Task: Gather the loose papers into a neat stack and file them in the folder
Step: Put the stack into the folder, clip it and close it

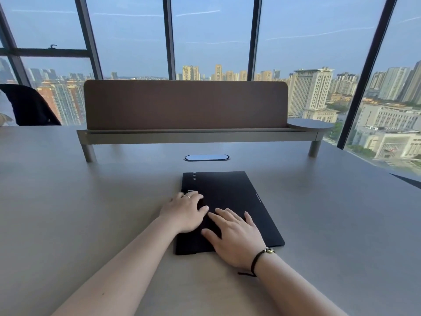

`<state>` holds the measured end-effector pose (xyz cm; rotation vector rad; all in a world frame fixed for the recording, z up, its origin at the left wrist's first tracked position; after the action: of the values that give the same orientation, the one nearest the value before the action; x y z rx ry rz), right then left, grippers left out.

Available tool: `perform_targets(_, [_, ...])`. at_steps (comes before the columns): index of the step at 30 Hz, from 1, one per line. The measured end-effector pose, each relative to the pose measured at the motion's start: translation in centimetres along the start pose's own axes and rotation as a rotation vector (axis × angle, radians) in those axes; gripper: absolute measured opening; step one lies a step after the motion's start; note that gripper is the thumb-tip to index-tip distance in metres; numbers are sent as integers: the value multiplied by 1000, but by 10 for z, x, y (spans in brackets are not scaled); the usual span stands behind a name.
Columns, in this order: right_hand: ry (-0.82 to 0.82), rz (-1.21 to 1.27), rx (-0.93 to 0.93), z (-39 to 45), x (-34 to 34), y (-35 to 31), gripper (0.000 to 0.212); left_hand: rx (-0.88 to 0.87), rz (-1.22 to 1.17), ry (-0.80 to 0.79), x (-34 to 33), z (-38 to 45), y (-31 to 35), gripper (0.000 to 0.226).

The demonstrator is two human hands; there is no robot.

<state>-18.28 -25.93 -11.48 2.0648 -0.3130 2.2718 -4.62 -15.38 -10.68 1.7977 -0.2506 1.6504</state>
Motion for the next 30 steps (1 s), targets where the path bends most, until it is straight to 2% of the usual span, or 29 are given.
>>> perform_targets(3, [5,6,12,-1,-2,3,65,44,39,-22,-5,19,5,68])
perform_targets(11, [51,-26,-2,2,-4,9,64,86,42,2,-7,38,10,78])
perform_targets(16, [23,-28,-7,-1,-4,13,81,108,-167,-8,-2,41,-2,59])
perform_targets(20, [-12,-3,-39,-2,6,31,88,12,-337,28,-10,32,4,48])
perform_targets(22, [6,13,-89,-2,13,48,81,-36,-372,3,-19,25,18,48])
perform_targets(26, [79,-24,-236,-1,21,89,51,-87,-361,-45,-40,33,61,52])
perform_targets(30, [141,-69,-372,0,24,131,42,-128,-317,-42,-57,52,119,51])
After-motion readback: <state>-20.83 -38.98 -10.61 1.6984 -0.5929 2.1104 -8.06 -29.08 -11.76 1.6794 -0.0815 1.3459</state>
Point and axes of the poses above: each hand's wrist, its own z-axis towards the middle knuckle, its own x-axis out of the back of the hand, y = z × x, the point moved 2 cm from there along z, towards the middle knuckle, and after that the axes turned 9 degrees about -z, right-handed, at the moved point
